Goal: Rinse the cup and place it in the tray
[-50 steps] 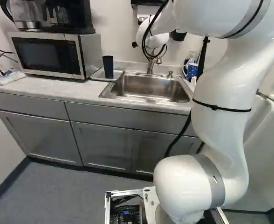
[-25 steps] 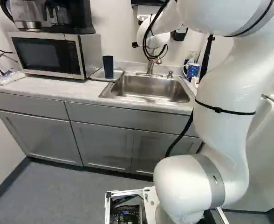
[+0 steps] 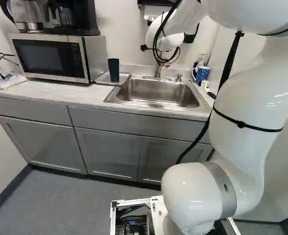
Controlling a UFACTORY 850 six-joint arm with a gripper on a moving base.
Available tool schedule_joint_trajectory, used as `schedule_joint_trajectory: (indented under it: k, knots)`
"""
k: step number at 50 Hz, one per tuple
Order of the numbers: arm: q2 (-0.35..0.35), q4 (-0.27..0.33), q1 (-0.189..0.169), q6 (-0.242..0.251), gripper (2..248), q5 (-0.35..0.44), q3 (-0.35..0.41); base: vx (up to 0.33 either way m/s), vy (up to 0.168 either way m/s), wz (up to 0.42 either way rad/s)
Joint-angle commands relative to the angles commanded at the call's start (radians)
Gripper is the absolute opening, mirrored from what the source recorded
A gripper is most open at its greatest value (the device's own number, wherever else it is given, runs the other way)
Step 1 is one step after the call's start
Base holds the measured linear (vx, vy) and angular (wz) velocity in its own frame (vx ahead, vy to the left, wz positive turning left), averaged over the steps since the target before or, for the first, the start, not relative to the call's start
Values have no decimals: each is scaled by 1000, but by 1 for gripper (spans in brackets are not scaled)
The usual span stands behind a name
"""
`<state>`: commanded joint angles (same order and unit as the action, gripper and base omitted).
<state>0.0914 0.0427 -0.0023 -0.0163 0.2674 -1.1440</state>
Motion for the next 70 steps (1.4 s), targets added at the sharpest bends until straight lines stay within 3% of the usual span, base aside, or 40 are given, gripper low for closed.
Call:
schedule_joint_trajectory:
  k: [35, 48, 70]
  knots:
    - [-138, 0, -71, 0, 247, -92, 139, 0, 0, 0]
    - [-168, 0, -89, 0, 247, -208, 169, 0, 0, 0]
    - [-168, 0, -90, 0, 247, -437, 169, 0, 0, 0]
